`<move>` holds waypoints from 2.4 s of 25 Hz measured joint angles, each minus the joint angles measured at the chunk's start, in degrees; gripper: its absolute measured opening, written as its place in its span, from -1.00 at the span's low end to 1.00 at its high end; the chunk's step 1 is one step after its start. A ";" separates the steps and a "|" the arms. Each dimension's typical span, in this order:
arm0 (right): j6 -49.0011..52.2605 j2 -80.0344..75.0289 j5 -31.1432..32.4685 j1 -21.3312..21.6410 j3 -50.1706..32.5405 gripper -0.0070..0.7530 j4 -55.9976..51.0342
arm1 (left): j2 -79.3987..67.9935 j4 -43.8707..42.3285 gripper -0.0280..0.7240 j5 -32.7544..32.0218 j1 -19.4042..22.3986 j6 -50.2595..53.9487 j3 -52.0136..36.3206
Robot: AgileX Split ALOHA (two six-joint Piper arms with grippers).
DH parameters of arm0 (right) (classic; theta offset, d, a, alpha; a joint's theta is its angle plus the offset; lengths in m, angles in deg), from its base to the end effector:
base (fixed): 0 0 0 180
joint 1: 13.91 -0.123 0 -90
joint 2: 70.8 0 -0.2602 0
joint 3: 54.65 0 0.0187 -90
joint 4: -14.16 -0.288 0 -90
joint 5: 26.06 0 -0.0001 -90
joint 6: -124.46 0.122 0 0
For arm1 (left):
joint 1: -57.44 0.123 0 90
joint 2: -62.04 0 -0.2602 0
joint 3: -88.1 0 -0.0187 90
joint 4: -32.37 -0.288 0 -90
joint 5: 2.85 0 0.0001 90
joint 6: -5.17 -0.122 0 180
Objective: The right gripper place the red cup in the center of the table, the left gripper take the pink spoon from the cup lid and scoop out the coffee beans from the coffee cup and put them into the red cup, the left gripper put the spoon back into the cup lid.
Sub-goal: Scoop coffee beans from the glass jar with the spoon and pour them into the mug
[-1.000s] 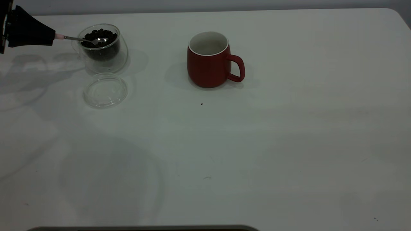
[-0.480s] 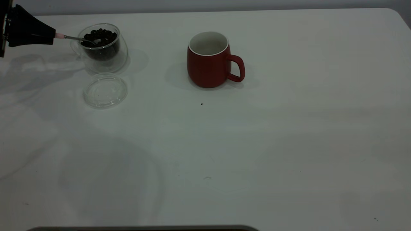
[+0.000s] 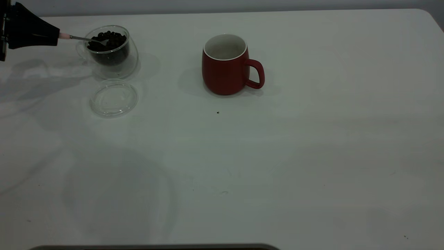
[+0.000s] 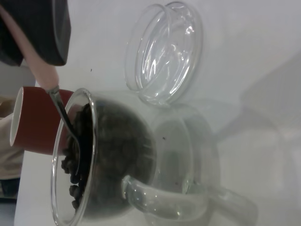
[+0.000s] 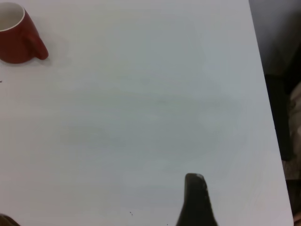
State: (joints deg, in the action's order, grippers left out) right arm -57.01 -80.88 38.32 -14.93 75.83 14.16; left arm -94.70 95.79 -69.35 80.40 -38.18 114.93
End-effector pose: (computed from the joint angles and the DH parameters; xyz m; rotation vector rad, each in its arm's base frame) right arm 0.0839 0.0015 0.2621 -0.0470 2.1634 -0.0045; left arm 0.4783 0.0939 -0.0142 -0.3543 2.5314 -1.2714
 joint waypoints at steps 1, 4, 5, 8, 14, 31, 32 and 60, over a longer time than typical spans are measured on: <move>0.00 0.00 0.00 0.00 0.00 0.57 0.00 | 0.00 0.00 -0.60 -0.13 0.39 0.00 0.13; 0.00 0.00 0.00 0.00 0.00 0.57 0.00 | 0.00 0.10 -0.60 -0.14 1.84 0.00 0.58; 0.00 0.00 0.00 0.00 0.00 0.57 0.00 | 0.00 0.15 -0.60 -0.14 2.14 0.00 0.58; 0.00 0.00 0.00 0.00 0.00 0.57 0.00 | 0.00 0.15 -0.60 -0.14 2.20 -1.02 0.58; 0.00 0.00 0.00 0.00 0.00 0.57 0.00 | 0.00 3.80 -0.60 -0.14 2.14 -1.31 0.58; 0.00 0.00 0.00 0.00 0.00 0.57 0.00 | 0.00 7.45 -0.60 -0.14 -2.32 1.52 0.58; 0.00 0.00 0.00 0.00 0.00 0.57 0.00 | 0.00 7.47 -0.60 -0.14 -2.85 1.58 0.58; 0.00 0.00 0.00 0.00 0.00 0.57 0.00 | 0.00 8.73 -0.60 -0.14 -22.31 -3.15 0.58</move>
State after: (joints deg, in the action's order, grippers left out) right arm -57.01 -80.88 38.32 -14.93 75.83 14.16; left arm -94.70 104.53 -69.49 58.09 -41.33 115.50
